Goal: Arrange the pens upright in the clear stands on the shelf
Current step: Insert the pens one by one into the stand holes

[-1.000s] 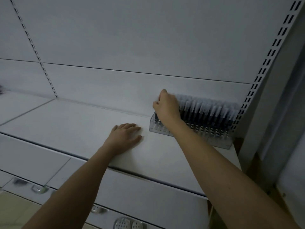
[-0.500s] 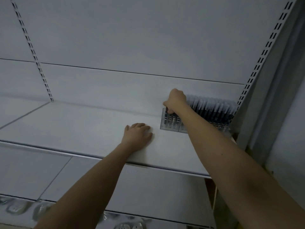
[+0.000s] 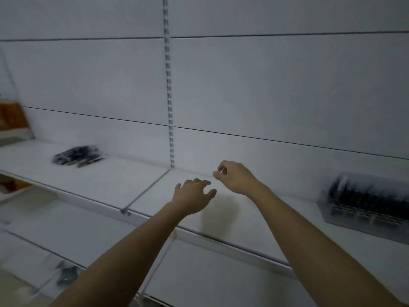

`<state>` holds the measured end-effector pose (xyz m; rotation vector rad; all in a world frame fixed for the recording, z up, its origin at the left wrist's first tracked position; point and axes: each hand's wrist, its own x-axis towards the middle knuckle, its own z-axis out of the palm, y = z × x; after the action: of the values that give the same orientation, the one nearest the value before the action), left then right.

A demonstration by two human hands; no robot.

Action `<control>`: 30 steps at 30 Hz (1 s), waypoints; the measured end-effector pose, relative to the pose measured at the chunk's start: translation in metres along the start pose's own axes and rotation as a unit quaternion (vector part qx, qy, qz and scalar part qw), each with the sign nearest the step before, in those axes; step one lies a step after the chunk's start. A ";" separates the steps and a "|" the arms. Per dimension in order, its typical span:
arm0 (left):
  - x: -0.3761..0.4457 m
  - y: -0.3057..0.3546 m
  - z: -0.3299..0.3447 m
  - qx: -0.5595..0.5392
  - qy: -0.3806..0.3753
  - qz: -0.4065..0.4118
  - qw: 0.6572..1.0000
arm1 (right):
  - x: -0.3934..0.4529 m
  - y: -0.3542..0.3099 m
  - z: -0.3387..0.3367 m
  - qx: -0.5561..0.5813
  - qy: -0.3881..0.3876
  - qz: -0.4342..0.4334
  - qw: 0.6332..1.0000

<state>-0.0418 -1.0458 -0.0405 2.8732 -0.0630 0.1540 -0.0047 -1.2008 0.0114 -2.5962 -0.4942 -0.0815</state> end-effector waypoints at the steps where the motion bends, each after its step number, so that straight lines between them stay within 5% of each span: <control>1: -0.005 -0.031 -0.009 0.004 0.007 -0.024 1.000 | 0.010 -0.025 0.018 0.005 -0.022 -0.021 1.000; 8: -0.017 -0.229 -0.065 0.015 0.050 -0.176 0.983 | 0.096 -0.171 0.119 0.023 -0.101 -0.141 0.985; 17: 0.007 -0.392 -0.072 -0.029 0.129 -0.271 0.953 | 0.226 -0.271 0.258 -0.004 -0.125 -0.159 0.979; 22: 0.042 -0.438 -0.078 -0.010 0.148 -0.251 0.957 | 0.275 -0.298 0.307 -0.024 -0.084 -0.091 0.992; 25: 0.074 -0.465 -0.083 0.030 0.137 -0.230 0.963 | 0.296 -0.297 0.330 -0.062 0.017 -0.078 0.995; 30: 0.127 -0.511 -0.087 0.064 0.089 -0.230 0.967 | 0.327 -0.289 0.340 0.059 0.092 -0.015 0.994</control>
<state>0.1049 -0.5332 -0.0746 2.8908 0.6648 0.3320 0.1854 -0.6944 -0.1067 -2.4369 -0.4556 -0.2910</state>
